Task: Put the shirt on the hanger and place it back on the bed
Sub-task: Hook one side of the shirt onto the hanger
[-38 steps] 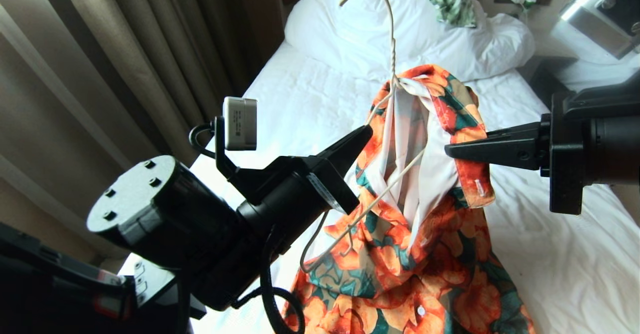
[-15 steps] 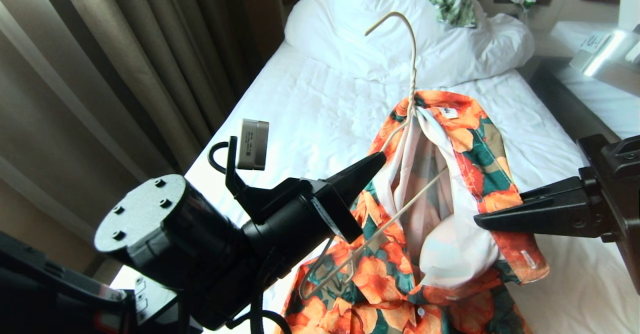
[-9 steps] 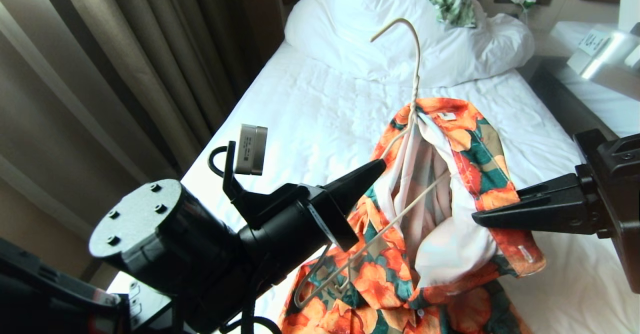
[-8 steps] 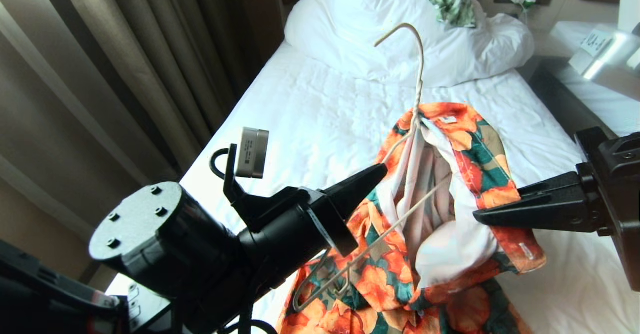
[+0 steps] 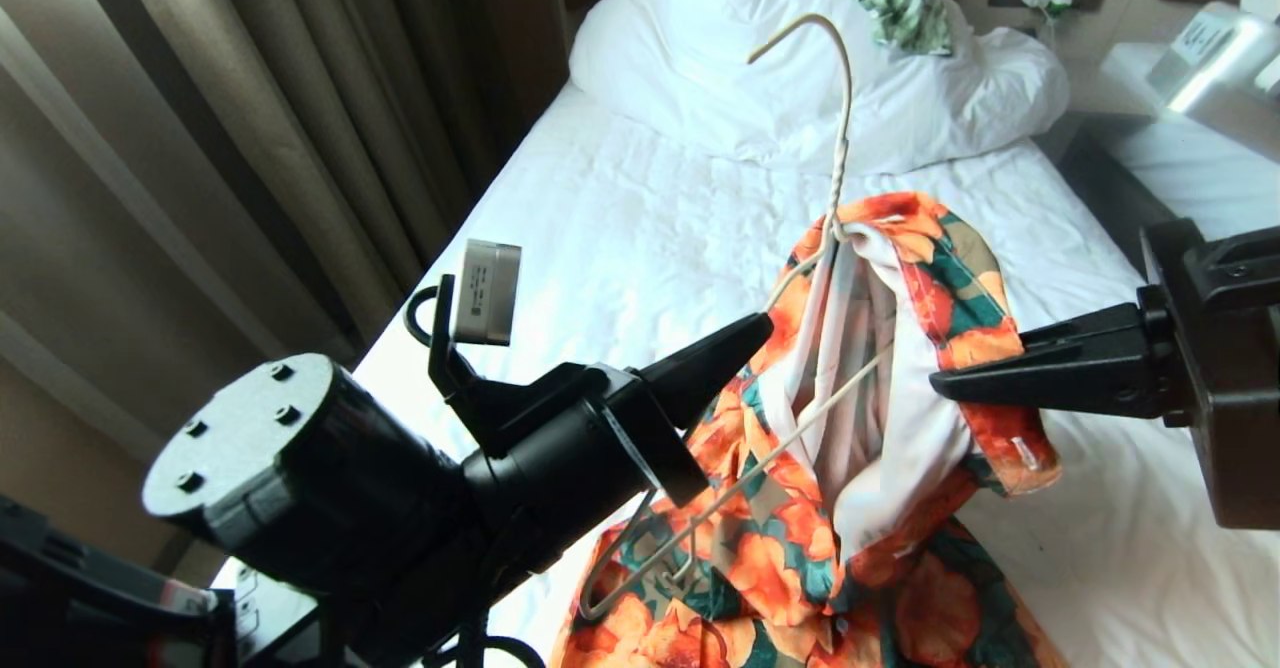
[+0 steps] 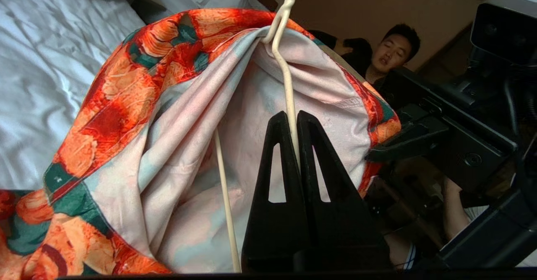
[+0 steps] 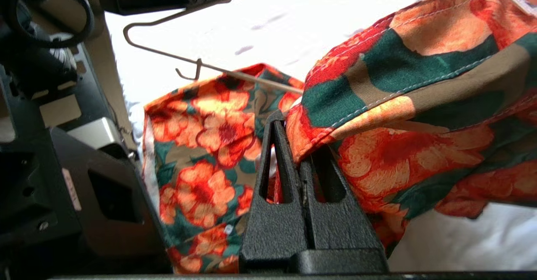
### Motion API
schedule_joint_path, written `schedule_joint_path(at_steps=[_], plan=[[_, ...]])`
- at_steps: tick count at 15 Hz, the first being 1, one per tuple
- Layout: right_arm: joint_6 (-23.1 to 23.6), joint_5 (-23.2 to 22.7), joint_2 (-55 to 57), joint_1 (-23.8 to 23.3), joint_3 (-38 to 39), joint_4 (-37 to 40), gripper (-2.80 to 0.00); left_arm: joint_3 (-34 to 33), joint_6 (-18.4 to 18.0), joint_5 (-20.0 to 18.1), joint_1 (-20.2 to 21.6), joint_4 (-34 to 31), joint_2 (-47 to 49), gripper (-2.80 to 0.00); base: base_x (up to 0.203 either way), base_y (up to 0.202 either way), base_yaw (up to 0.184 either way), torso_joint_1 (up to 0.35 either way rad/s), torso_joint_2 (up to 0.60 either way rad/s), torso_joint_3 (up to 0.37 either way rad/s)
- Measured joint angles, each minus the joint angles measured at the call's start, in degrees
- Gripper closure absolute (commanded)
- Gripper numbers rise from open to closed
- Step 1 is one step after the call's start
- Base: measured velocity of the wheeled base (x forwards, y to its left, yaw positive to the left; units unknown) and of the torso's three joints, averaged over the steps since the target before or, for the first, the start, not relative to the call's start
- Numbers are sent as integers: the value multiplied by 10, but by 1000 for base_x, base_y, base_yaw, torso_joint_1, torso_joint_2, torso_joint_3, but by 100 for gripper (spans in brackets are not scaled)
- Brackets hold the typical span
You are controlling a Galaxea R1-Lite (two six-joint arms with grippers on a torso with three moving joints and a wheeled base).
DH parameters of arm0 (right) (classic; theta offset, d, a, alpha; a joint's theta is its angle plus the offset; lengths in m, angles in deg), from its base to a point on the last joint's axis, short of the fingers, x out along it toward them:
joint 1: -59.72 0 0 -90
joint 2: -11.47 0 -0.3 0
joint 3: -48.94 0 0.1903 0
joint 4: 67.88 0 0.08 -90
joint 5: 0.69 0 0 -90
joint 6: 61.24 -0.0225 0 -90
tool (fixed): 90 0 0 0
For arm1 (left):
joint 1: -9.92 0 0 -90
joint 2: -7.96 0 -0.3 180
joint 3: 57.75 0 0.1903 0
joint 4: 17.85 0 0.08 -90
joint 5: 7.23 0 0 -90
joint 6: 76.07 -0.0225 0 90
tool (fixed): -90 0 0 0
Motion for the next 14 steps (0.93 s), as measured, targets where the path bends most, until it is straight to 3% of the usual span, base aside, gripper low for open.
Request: schedule_joint_path(at_steps=[2, 7, 13, 14], plan=[[8, -3, 5, -12, -3, -28, 0, 21, 18, -18, 6, 0, 4, 0, 0, 0, 0, 0, 0, 0], [13, -40, 13, -22, -5, -58, 0, 61, 131, -160, 62, 0, 14, 0, 0, 0, 0, 0, 0, 0], [13, -43, 8, -13, -3, -54, 0, 77, 137, -186, 68, 0, 22, 0, 0, 0, 0, 0, 0, 0], [13, -43, 6, -13, -3, -53, -280, 78, 138, -186, 69, 0, 22, 0, 0, 0, 0, 0, 0, 0]])
